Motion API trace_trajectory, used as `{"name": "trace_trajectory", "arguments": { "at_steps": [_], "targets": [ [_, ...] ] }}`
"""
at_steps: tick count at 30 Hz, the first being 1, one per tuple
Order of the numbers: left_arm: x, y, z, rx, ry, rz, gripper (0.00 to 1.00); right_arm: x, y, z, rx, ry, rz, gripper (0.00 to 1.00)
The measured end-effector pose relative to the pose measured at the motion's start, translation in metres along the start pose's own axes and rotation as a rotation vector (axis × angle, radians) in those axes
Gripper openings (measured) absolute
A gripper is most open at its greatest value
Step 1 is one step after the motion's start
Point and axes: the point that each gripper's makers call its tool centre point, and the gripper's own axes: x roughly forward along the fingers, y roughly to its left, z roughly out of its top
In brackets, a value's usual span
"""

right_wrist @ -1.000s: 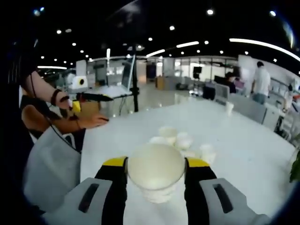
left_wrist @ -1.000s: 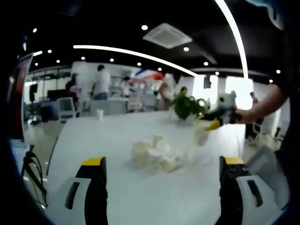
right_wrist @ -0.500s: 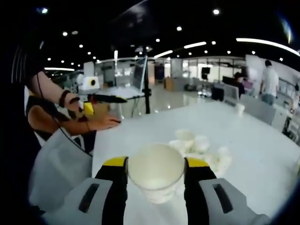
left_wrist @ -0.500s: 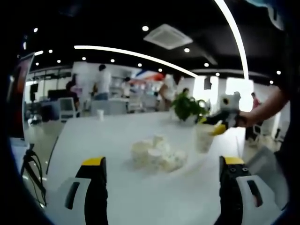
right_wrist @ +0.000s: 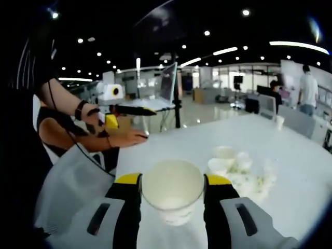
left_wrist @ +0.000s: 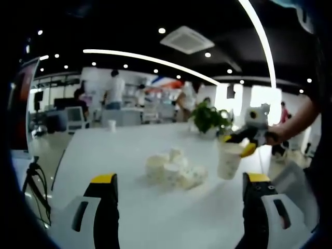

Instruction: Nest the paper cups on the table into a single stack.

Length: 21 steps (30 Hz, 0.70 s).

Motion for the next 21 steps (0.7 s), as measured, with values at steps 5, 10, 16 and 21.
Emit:
{"name": "trace_trajectory", "arguments": {
  "at_steps": [5,10,16,21],
  "targets": [
    [-0.001,0.001,0.0,0.0,-0.008,0.006,1.0,0.007,0.008,-0.009,0.008,0.008,0.025,0.44],
    [-0.002,0.001,-0.001,0.003,-0.002,0.005,1.0,0.012,0.013,-0.019,0.017,0.015,0.044,0.44],
    [-0.002,0.003,0.0,-0.003,-0.003,0.012,1.0,0.019,0.016,-0.039,0.034,0.045,0.06,0.44],
    [-0.001,0.001,0.001,0.002,-0.003,0.008,1.0,0.026,0.022,-0.05,0.043,0.05,0.078,0.44]
  ]
}}
